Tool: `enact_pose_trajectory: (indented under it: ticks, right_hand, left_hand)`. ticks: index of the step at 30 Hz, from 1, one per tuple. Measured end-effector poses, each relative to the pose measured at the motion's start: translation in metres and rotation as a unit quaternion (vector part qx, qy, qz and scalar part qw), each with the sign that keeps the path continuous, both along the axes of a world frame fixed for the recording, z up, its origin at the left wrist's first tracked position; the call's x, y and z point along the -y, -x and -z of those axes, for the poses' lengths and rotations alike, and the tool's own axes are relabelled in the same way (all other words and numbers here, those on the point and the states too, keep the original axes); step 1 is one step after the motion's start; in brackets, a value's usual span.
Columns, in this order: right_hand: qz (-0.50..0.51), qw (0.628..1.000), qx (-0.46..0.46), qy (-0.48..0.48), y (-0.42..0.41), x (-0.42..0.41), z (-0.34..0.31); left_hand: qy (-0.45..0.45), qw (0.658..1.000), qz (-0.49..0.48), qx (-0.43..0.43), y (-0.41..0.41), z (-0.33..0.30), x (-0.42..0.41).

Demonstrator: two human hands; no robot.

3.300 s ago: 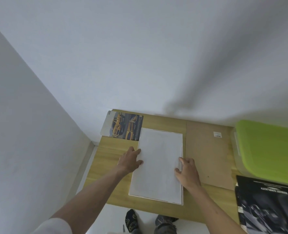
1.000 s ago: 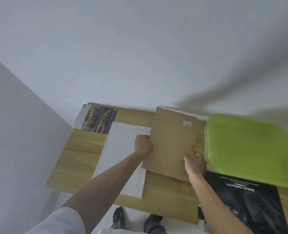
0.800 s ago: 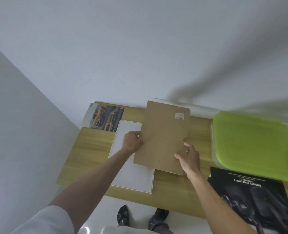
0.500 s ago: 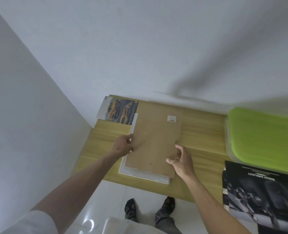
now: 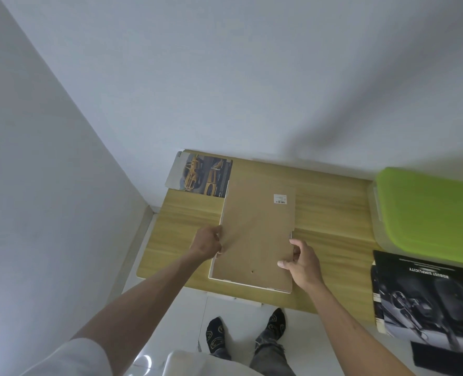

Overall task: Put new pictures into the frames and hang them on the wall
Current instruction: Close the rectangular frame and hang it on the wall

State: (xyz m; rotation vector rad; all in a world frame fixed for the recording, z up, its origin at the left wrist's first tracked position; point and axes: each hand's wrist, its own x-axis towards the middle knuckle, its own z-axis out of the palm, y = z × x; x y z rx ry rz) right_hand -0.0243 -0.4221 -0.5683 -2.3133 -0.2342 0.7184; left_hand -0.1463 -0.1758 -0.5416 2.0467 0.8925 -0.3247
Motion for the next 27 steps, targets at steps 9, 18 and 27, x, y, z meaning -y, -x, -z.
enact_pose_trajectory:
  ticks: [9,18,27]
  right_hand:
    - [-0.018,0.998,0.027,0.054,0.005,-0.009,-0.003]
    - [-0.111,0.979,0.066,0.160,-0.001,-0.013,-0.011]
    - [-0.399,0.854,0.137,0.304,-0.050,-0.039,-0.021]
  left_hand:
    - [-0.019,1.000,0.001,0.012,0.000,0.010,-0.007]
    - [-0.062,0.997,0.050,-0.016,-0.009,0.016,-0.003]
    - [-0.265,0.891,0.357,-0.090,-0.056,0.008,-0.014]
